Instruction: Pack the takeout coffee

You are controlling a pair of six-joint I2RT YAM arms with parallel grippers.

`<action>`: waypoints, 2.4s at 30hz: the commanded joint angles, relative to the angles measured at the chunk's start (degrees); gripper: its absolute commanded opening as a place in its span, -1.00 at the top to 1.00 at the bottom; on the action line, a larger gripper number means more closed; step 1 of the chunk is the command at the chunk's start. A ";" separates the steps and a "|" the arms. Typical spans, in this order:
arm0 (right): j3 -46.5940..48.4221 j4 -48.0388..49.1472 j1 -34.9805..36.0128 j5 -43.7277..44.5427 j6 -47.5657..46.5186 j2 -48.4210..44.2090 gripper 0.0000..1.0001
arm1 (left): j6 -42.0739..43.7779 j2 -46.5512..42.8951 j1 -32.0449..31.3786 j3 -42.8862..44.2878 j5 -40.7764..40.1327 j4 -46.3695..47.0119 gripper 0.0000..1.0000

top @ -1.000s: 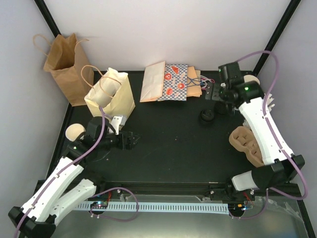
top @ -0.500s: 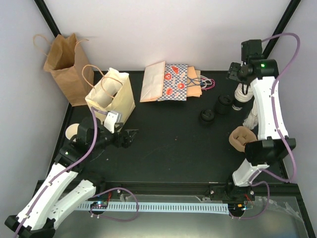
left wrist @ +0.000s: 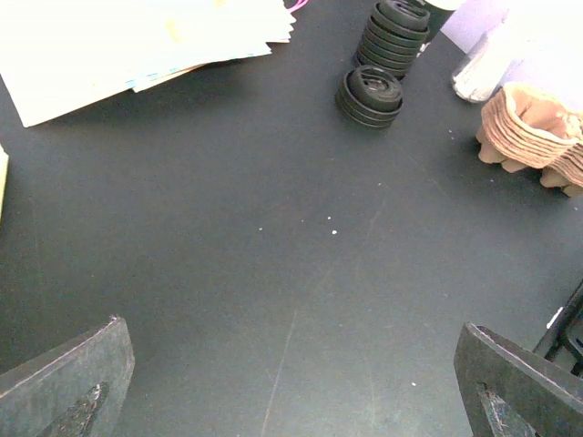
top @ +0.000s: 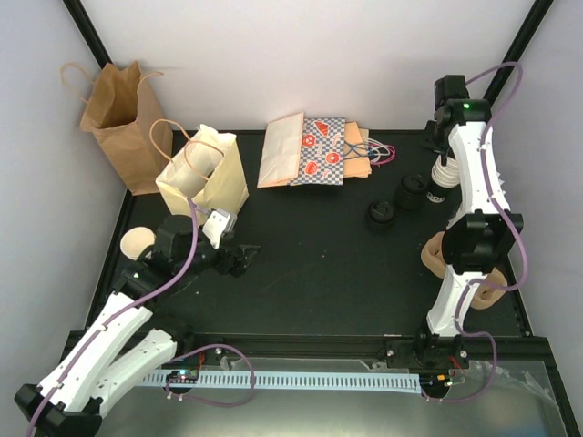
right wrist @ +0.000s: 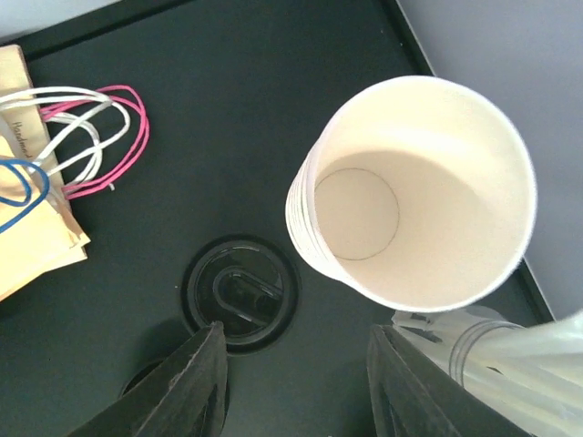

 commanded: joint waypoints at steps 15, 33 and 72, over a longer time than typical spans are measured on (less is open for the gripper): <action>6.12 2.28 -0.18 8.91 -1.41 8.91 0.28 | 1.47 -1.08 -0.09 -1.17 1.98 3.56 -0.97; 8.86 3.01 -0.28 9.45 -2.73 11.44 0.52 | 1.52 -0.21 -0.18 -1.31 1.26 3.39 -0.98; 8.21 1.85 -0.45 8.19 -5.06 9.55 0.98 | 1.56 0.02 -0.88 -1.35 -0.27 2.86 -0.98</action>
